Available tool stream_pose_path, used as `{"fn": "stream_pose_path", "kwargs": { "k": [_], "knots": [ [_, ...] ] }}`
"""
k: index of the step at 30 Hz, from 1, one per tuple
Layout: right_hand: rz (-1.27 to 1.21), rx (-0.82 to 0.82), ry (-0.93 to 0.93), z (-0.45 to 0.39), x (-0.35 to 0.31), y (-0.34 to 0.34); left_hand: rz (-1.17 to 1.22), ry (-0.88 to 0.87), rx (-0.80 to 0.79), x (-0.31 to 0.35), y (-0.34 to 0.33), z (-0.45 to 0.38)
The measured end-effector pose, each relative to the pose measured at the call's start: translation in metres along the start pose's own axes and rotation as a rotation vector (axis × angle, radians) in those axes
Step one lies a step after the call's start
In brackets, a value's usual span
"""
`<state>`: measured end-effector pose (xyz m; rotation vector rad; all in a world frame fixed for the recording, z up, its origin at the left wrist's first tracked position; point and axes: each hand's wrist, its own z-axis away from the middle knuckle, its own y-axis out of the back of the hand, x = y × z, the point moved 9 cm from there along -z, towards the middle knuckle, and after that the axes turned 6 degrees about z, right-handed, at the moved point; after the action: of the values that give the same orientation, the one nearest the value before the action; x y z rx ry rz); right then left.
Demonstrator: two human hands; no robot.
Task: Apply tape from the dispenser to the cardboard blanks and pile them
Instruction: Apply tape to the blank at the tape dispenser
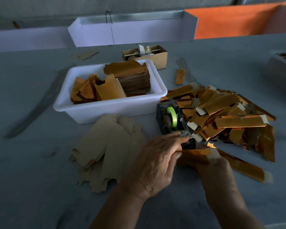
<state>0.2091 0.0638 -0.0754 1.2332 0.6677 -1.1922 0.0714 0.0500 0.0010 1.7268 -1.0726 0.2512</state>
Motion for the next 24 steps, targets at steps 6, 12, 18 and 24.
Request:
{"fn": "stream_pose_path", "kwargs": {
  "k": [6, 12, 18, 24],
  "knots": [
    [-0.239, -0.031, 0.044, 0.014, -0.001, 0.017, 0.169, 0.239, -0.007, 0.001, 0.005, -0.001],
    [-0.280, -0.140, 0.183, 0.034, -0.025, 0.040, 0.223, 0.540, 0.142, -0.001, 0.028, 0.010],
    [-0.224, -0.231, 0.414, 0.060, -0.084, 0.029, 0.538, 0.775, 0.181, -0.011, 0.023, 0.022],
    [-0.172, -0.313, 0.420, 0.059, -0.094, 0.013, 0.604, 0.764, 0.177, -0.005, 0.025, 0.024]
  ]
}}
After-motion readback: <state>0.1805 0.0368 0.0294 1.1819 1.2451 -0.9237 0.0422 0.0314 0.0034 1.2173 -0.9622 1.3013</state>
